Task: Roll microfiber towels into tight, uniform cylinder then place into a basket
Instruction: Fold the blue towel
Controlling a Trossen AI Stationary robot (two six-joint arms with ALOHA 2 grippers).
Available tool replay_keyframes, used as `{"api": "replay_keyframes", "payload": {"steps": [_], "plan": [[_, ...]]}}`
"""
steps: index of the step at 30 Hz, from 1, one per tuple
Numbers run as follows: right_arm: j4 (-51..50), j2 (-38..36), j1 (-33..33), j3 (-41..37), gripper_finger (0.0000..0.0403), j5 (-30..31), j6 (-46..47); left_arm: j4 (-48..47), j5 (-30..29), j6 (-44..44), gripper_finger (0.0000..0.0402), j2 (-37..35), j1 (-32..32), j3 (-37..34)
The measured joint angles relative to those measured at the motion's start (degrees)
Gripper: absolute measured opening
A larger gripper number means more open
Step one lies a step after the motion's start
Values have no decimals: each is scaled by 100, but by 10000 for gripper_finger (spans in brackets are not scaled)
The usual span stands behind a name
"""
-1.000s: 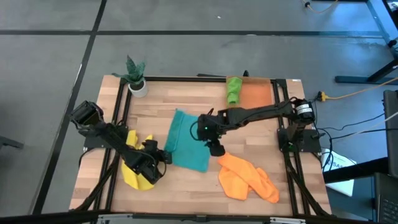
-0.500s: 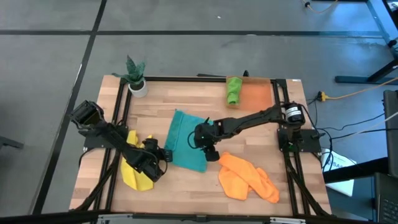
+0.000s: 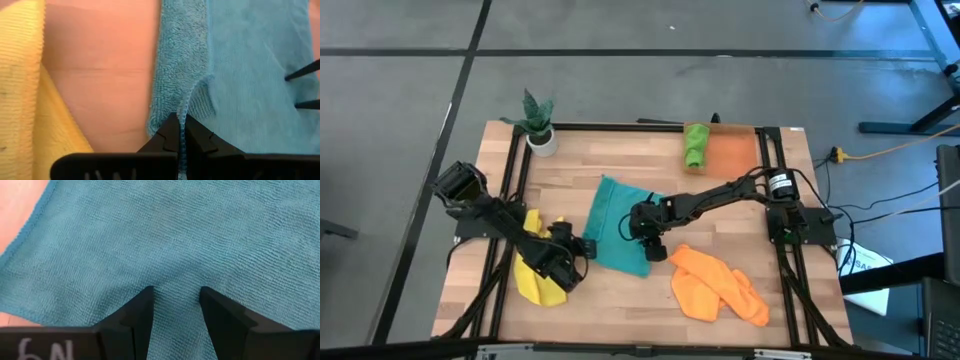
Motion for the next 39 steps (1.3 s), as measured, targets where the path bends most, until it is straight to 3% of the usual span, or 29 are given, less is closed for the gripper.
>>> {"api": "replay_keyframes", "payload": {"steps": [9, 14, 19, 25, 35, 39], "plan": [[8, 16, -1, -11, 166, -23, 23, -1127, 72, -127, 0, 0, 13, 2], [-1, 20, -2, -13, 166, -44, 29, -1655, 757, 481, 0, 0, 15, 2], [-5, 20, -2, -15, 166, -44, 27, -1533, 1335, 1037, 0, 0, 15, 2], [-11, 20, -2, -20, 166, -46, 37, -1346, 1398, 1100, 1, 0, 15, 2], [-13, 20, -2, -24, 160, -55, 179, -1376, 1885, 922, 70, -19, 69, 15], [-13, 20, -4, -24, 143, -50, 186, -1368, 1973, 945, 80, -104, 70, 15]]}}
